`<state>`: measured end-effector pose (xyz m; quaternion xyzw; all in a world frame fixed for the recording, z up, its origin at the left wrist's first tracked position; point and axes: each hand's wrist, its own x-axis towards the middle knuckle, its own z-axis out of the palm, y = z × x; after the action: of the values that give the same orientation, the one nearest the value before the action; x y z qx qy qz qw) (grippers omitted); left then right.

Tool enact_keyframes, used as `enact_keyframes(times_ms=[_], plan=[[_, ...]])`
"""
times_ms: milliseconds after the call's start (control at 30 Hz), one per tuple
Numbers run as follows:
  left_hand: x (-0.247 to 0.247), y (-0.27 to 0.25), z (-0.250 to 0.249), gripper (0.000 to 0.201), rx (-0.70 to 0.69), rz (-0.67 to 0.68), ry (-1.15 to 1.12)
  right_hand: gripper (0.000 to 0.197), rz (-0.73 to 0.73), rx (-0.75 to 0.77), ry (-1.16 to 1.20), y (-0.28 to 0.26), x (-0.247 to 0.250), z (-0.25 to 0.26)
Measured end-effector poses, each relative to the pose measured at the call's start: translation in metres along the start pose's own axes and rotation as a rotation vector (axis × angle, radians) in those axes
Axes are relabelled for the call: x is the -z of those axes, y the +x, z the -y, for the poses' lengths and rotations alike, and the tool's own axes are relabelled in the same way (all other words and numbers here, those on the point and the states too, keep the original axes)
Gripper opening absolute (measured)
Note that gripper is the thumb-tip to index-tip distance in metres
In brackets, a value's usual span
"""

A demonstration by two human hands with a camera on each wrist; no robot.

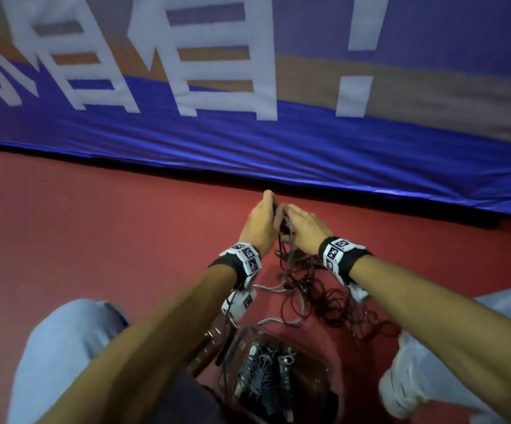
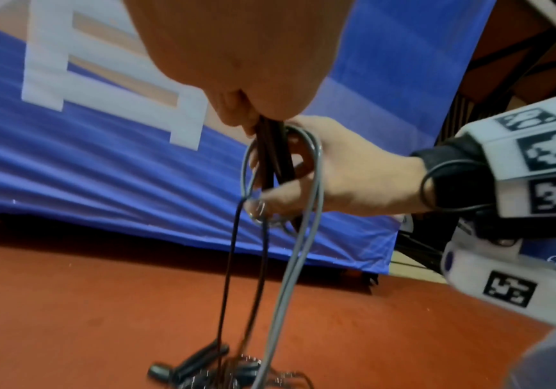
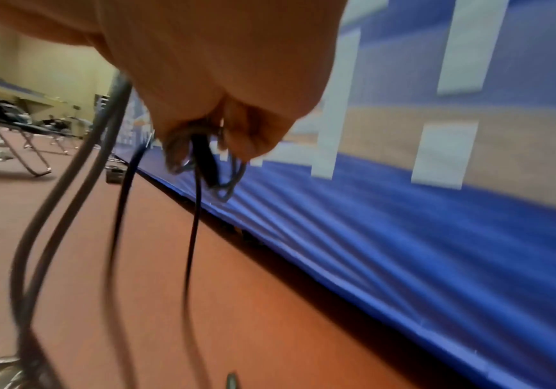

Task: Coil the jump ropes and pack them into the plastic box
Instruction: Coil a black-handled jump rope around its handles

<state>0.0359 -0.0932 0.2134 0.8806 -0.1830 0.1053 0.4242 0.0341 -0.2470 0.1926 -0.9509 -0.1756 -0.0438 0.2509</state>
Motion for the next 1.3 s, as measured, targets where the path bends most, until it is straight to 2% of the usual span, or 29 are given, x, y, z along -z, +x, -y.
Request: enact_keyframes(times_ms=[100, 133, 200, 267, 333, 400, 467, 500, 567, 600, 667, 700, 767, 833, 933, 967, 1067, 1100, 1167, 1300], plan=[[0.034, 0.016, -0.027, 0.022, -0.013, -0.065, 0.069, 0.082, 0.239, 0.001, -0.126, 0.009, 0.053, 0.017], [0.046, 0.021, -0.036, 0.022, -0.024, -0.048, 0.118, 0.087, 0.311, -0.001, -0.172, 0.012, 0.070, 0.021], [0.070, 0.030, -0.060, 0.022, -0.074, 0.069, 0.300, 0.088, 0.436, -0.046, -0.262, 0.013, 0.102, 0.029], [0.090, 0.035, -0.087, 0.020, -0.183, 0.221, 0.496, 0.084, 0.367, -0.068, -0.239, 0.007, 0.123, 0.036], [0.102, 0.034, -0.109, 0.023, -0.309, 0.262, 0.553, 0.072, 0.228, -0.040, 0.036, -0.004, 0.131, 0.049], [0.104, 0.029, -0.121, 0.023, -0.353, 0.212, 0.462, 0.044, 0.159, 0.010, 0.392, -0.016, 0.130, 0.062], [0.100, 0.021, -0.128, 0.022, -0.379, 0.125, 0.295, 0.015, 0.104, 0.001, 0.547, -0.017, 0.123, 0.072], [0.098, 0.018, -0.130, 0.023, -0.390, 0.076, 0.220, 0.009, 0.069, -0.014, 0.574, -0.014, 0.121, 0.073], [0.094, 0.016, -0.130, 0.023, -0.367, -0.020, 0.103, 0.024, 0.023, -0.040, 0.602, -0.009, 0.122, 0.077], [0.092, 0.017, -0.128, 0.027, -0.328, -0.070, 0.035, 0.024, 0.012, -0.041, 0.624, -0.008, 0.123, 0.079], [0.089, 0.019, -0.125, 0.036, -0.183, -0.150, -0.153, 0.016, -0.028, -0.045, 0.699, -0.008, 0.127, 0.085], [0.085, 0.020, -0.124, 0.040, -0.078, -0.144, -0.261, 0.016, -0.089, -0.066, 0.776, -0.008, 0.127, 0.086], [0.076, 0.021, -0.126, 0.049, 0.089, -0.040, -0.478, 0.028, -0.243, -0.134, 1.043, -0.007, 0.129, 0.091], [0.063, 0.023, -0.125, 0.048, 0.144, 0.140, -0.611, 0.032, -0.319, -0.214, 1.428, -0.006, 0.138, 0.096], [0.045, 0.018, -0.127, 0.059, 0.218, 0.402, -0.656, 0.037, -0.389, -0.353, 1.653, -0.011, 0.153, 0.097], [0.041, 0.015, -0.127, 0.061, 0.220, 0.439, -0.664, 0.042, -0.384, -0.356, 1.694, -0.013, 0.156, 0.094], [0.042, 0.006, -0.130, 0.033, 0.122, 0.515, -0.642, 0.055, -0.356, -0.317, 1.867, -0.018, 0.168, 0.085], [0.044, 0.005, -0.132, 0.031, 0.107, 0.523, -0.632, 0.057, -0.356, -0.314, 1.894, -0.018, 0.172, 0.082], [0.050, 0.006, -0.132, 0.035, 0.065, 0.504, -0.606, 0.059, -0.362, -0.313, 1.916, -0.019, 0.178, 0.077], [0.058, 0.009, -0.131, 0.051, 0.018, 0.384, -0.444, 0.059, -0.403, -0.334, 1.918, -0.021, 0.182, 0.073]])
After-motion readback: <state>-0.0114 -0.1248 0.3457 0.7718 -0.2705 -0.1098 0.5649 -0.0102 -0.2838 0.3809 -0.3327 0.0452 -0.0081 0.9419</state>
